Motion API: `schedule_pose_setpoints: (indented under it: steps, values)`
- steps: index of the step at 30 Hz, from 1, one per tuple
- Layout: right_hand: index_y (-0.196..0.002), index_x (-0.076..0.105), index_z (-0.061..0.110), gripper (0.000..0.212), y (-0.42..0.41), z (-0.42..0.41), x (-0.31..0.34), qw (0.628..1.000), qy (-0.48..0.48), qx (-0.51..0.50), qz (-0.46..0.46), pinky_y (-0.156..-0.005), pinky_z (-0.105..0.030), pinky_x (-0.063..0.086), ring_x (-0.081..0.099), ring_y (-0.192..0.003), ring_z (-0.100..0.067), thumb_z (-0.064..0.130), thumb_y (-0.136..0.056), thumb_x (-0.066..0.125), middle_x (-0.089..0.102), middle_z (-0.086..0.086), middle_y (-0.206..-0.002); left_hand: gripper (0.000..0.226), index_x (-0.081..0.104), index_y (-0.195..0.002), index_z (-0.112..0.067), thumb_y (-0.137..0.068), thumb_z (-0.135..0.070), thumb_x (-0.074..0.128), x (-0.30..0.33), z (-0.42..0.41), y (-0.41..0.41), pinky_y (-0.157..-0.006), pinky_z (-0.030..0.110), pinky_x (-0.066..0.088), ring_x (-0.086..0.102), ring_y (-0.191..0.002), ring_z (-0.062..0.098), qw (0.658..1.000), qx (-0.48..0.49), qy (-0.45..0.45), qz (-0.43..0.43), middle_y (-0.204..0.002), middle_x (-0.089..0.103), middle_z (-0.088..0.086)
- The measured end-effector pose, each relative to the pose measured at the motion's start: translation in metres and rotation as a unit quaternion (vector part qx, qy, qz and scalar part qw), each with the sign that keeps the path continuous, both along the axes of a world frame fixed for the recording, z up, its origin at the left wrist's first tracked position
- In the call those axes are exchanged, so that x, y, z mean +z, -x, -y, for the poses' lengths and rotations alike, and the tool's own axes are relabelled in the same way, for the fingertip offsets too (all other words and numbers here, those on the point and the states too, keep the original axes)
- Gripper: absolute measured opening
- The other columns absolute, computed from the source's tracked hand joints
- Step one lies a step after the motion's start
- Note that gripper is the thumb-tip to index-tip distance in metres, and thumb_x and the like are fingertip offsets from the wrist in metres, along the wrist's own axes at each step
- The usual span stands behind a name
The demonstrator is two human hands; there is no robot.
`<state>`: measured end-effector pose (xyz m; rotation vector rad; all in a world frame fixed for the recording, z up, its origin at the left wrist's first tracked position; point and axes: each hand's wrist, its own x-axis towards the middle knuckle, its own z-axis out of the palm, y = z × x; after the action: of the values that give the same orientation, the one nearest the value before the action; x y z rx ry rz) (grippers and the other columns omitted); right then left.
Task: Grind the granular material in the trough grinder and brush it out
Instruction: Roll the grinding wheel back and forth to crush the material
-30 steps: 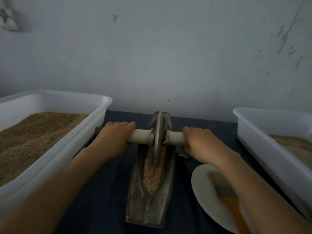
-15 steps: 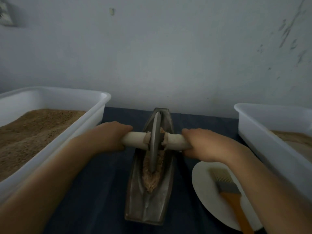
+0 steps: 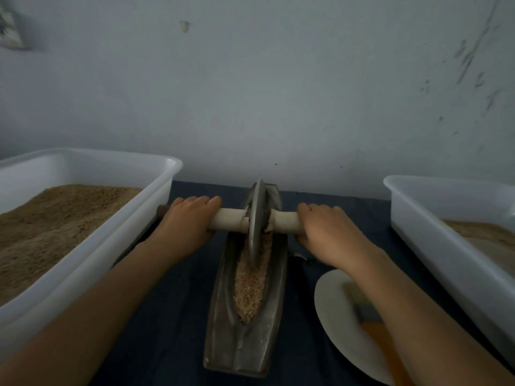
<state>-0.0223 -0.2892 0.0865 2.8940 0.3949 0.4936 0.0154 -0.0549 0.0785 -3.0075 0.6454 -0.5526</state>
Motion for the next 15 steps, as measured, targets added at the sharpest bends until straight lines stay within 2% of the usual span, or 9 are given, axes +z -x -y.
schedule_pose_setpoints:
  steps: [5,7,9,12,15]
  values:
    - [-0.093,0.036,0.016,0.019,0.026,-0.004,0.024,0.982,-0.030,0.003,-0.186,-0.062,-0.028,0.031,0.044,-0.078,-0.016,0.026,-0.091,0.053,0.053,-0.003,-0.096,0.034,0.047,-0.116,-0.025,-0.086,-0.029,0.062,0.019,-0.003,0.015,-0.091,0.029,0.042,0.056,-0.109,0.014,0.989,0.002,-0.058,-0.134,-0.118,0.058,-0.004]
    - [-0.094,0.042,0.013,0.017,0.035,-0.006,0.034,0.967,-0.037,0.004,-0.253,-0.054,-0.026,0.031,0.044,-0.072,-0.012,0.024,-0.090,0.054,0.047,0.002,-0.083,0.038,0.050,-0.118,-0.027,-0.083,-0.028,0.066,0.028,-0.005,0.022,-0.091,0.026,0.042,0.055,-0.108,0.011,0.978,0.003,-0.074,-0.196,-0.118,0.059,-0.006]
    - [-0.099,0.053,0.007,0.019,0.042,-0.007,0.042,0.952,-0.045,0.013,-0.302,-0.052,-0.024,0.030,0.045,-0.069,-0.012,0.023,-0.089,0.056,0.048,0.000,-0.080,0.040,0.052,-0.119,-0.028,-0.082,-0.026,0.068,0.036,-0.007,0.027,-0.086,0.021,0.039,0.054,-0.100,0.007,0.961,0.002,-0.094,-0.261,-0.116,0.059,-0.007]
    - [-0.097,0.055,0.008,0.018,0.047,-0.009,0.047,0.947,-0.038,0.028,-0.317,-0.051,-0.024,0.031,0.045,-0.065,-0.011,0.023,-0.088,0.058,0.049,0.001,-0.076,0.042,0.053,-0.120,-0.029,-0.082,-0.026,0.069,0.039,-0.010,0.030,-0.084,0.019,0.038,0.050,-0.093,0.004,0.942,0.005,-0.113,-0.316,-0.115,0.060,-0.008]
    - [-0.092,0.047,0.015,0.015,0.040,-0.008,0.041,0.959,-0.031,0.021,-0.280,-0.050,-0.021,0.030,0.042,-0.062,-0.007,0.024,-0.088,0.057,0.044,0.005,-0.074,0.041,0.054,-0.120,-0.027,-0.081,-0.024,0.069,0.034,-0.006,0.026,-0.087,0.022,0.042,0.055,-0.098,0.008,0.951,0.018,-0.100,-0.291,-0.115,0.060,-0.006]
